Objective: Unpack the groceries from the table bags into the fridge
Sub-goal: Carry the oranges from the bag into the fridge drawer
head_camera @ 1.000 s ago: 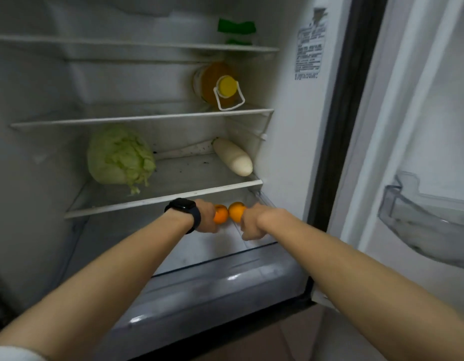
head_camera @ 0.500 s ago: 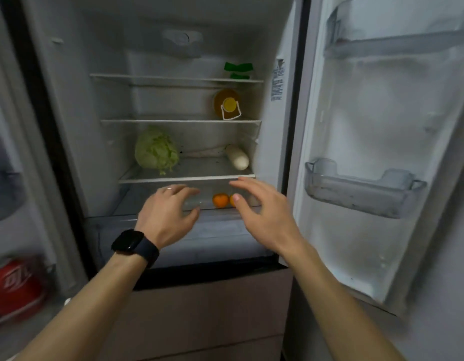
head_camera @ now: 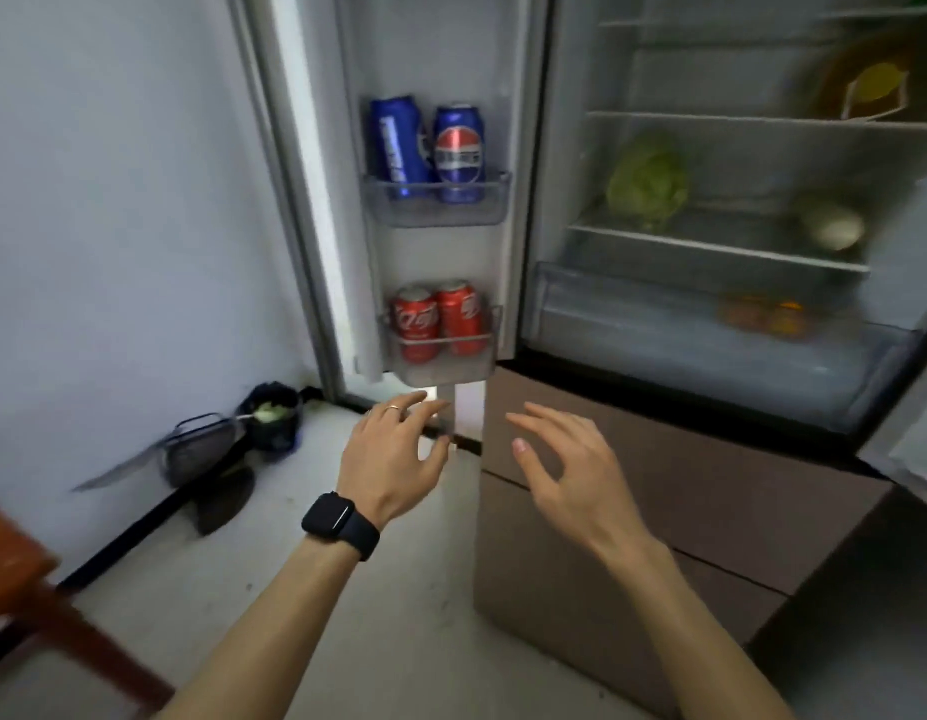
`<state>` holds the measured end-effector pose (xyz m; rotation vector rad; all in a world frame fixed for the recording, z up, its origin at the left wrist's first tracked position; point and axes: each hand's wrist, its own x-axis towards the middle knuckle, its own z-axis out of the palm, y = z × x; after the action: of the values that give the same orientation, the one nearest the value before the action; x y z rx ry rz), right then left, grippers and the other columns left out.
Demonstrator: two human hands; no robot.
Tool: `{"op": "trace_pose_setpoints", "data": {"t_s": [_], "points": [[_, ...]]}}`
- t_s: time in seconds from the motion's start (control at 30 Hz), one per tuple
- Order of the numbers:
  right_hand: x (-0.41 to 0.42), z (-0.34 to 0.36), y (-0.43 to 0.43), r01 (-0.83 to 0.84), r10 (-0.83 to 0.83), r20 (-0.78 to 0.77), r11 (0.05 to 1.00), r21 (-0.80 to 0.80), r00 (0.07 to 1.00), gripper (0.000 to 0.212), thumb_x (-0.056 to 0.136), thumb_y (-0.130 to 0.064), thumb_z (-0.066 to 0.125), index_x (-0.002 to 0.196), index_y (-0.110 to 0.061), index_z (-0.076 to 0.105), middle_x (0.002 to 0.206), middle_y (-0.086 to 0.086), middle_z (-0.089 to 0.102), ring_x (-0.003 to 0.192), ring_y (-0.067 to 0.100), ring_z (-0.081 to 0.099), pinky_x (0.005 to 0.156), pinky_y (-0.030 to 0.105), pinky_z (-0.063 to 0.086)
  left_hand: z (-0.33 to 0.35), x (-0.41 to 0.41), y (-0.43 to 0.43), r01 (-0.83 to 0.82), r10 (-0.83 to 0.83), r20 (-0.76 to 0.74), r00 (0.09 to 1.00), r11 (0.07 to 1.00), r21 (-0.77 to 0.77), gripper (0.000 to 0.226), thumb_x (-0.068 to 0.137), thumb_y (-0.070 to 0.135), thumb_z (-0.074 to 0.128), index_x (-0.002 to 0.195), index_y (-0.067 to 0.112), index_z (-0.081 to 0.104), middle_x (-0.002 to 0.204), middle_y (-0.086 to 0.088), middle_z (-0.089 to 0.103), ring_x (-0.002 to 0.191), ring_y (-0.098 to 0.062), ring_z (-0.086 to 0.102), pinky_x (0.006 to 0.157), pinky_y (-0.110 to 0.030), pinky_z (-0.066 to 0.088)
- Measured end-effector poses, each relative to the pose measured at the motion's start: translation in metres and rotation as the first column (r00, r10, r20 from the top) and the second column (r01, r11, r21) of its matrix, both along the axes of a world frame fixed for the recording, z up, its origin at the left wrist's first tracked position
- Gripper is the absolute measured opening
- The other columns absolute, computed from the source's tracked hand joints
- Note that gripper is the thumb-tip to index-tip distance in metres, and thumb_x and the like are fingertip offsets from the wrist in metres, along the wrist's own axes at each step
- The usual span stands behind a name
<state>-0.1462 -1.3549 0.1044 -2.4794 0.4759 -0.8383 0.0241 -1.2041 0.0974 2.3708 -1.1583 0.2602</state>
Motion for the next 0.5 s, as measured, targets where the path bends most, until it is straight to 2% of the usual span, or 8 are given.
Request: {"op": "trace_pose_setpoints", "data": {"t_s": [0.1, 0.2, 0.27, 0.33, 0.4, 0.5], "points": [[0.041, -0.022, 0.067, -0.147, 0.149, -0.091, 0.989, 0.029, 0.985, 0.032, 0.099, -0.035, 0.057, 0.131, -0.034, 0.063, 0.139, -0.012, 0.057, 0.131, 0.009, 0.044, 0.110, 0.024, 0.030, -0.030, 0.015, 0.090, -0.152, 0.155, -0.041, 0.987, 0.986, 0.074, 0.046, 0.089, 0.044, 0.057, 0.134, 0.035, 0.057, 0.139, 0.002, 0.057, 0.128, -0.021, 0.050, 0.107, -0.042, 0.042], [0.080, -0.039, 0.146, -0.285, 0.289, -0.176, 0.957, 0.047, 0.941, 0.035, 0.101, -0.041, 0.051, 0.136, -0.038, 0.059, 0.143, -0.017, 0.052, 0.136, 0.005, 0.037, 0.108, 0.018, 0.021, -0.051, 0.025, 0.188, -0.301, 0.313, -0.076, 0.947, 0.943, 0.139, 0.046, 0.092, 0.047, 0.054, 0.137, 0.037, 0.053, 0.144, 0.004, 0.052, 0.132, -0.019, 0.047, 0.109, -0.040, 0.039], [0.101, -0.049, 0.202, -0.369, 0.372, -0.212, 0.928, 0.057, 0.904, 0.036, 0.102, -0.043, 0.049, 0.137, -0.039, 0.057, 0.144, -0.018, 0.050, 0.137, 0.004, 0.035, 0.108, 0.017, 0.020, -0.059, 0.030, 0.255, -0.386, 0.403, -0.081, 0.912, 0.907, 0.168, 0.047, 0.093, 0.047, 0.053, 0.139, 0.037, 0.052, 0.146, 0.005, 0.051, 0.135, -0.018, 0.043, 0.110, -0.038, 0.037], [0.119, -0.056, 0.261, -0.440, 0.443, -0.230, 0.896, 0.065, 0.867, 0.036, 0.101, -0.043, 0.049, 0.137, -0.039, 0.057, 0.143, -0.019, 0.051, 0.137, 0.005, 0.035, 0.111, 0.020, 0.027, -0.063, 0.031, 0.322, -0.451, 0.474, -0.084, 0.877, 0.870, 0.198, 0.047, 0.094, 0.047, 0.052, 0.140, 0.037, 0.051, 0.146, 0.005, 0.050, 0.136, -0.017, 0.042, 0.112, -0.038, 0.035], [0.134, -0.060, 0.318, -0.494, 0.495, -0.241, 0.867, 0.068, 0.835, 0.036, 0.101, -0.044, 0.049, 0.136, -0.040, 0.058, 0.142, -0.019, 0.052, 0.137, 0.006, 0.036, 0.113, 0.028, 0.035, -0.066, 0.031, 0.389, -0.504, 0.530, -0.075, 0.844, 0.834, 0.226, 0.046, 0.094, 0.047, 0.052, 0.138, 0.037, 0.052, 0.146, 0.006, 0.050, 0.135, -0.017, 0.042, 0.112, -0.041, 0.035], [0.157, -0.063, 0.400, -0.572, 0.566, -0.261, 0.818, 0.059, 0.782, 0.038, 0.101, -0.044, 0.049, 0.138, -0.039, 0.056, 0.143, -0.018, 0.052, 0.137, 0.007, 0.035, 0.113, 0.030, 0.036, -0.067, 0.029, 0.483, -0.583, 0.617, -0.077, 0.783, 0.771, 0.255, 0.045, 0.094, 0.045, 0.051, 0.138, 0.037, 0.051, 0.147, 0.006, 0.048, 0.137, -0.017, 0.040, 0.114, -0.043, 0.032]]}}
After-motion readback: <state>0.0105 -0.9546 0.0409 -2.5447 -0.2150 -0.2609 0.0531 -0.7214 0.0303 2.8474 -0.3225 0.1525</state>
